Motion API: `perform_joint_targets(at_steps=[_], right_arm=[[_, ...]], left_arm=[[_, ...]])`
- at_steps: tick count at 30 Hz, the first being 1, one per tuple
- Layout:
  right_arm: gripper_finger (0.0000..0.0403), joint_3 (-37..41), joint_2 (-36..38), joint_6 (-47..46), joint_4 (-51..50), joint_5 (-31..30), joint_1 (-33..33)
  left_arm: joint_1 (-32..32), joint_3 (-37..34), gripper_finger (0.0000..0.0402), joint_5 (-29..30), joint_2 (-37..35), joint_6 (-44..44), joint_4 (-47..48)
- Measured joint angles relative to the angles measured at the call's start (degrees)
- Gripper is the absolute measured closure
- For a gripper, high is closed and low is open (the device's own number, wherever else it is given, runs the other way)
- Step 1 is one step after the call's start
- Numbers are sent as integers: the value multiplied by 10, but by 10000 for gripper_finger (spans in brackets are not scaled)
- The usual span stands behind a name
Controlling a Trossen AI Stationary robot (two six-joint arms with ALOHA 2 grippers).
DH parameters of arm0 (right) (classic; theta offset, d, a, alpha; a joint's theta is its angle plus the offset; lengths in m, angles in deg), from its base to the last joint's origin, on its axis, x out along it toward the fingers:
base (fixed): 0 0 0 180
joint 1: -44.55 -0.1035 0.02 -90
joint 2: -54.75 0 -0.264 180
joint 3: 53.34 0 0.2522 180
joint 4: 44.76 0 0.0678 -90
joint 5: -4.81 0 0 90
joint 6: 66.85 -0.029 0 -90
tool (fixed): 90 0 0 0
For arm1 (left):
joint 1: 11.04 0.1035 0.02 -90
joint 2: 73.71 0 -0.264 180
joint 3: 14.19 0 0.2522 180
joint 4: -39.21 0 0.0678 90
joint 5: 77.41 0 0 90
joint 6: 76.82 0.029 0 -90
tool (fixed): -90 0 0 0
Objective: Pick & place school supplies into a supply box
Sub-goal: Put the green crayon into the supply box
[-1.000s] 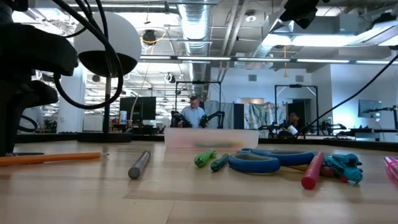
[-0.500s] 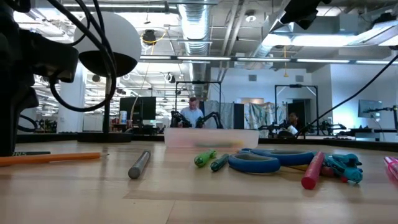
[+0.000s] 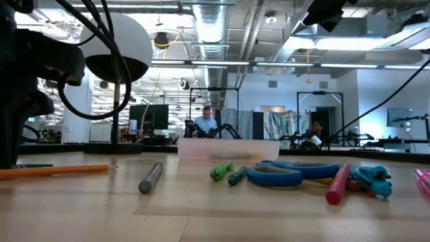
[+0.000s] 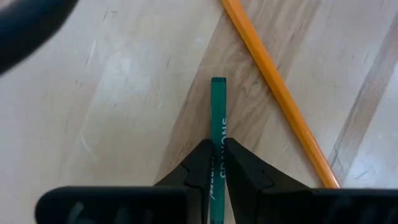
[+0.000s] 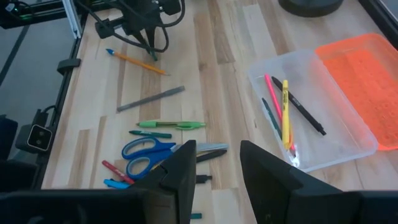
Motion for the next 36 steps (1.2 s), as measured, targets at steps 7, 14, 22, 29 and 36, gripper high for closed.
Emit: perform_joint_targets(at_steps=[7,14,22,29,36], right_arm=[[285,0,0,0,0,-13,0],[285,0,0,1,2,-13,0],[285,0,0,4,2,-13,0],[285,0,0,1,2,-14,0],[285,0,0,1,4,-19,0]], left_arm=[[2,-3,392,9,-11,2,1],[27,-7,397,38,-37,19,9],[69,-6,399,54,-55,39,4],[131,-5,399,86,-78,106,-39],[242,-4,399,122,-102,220,-144]])
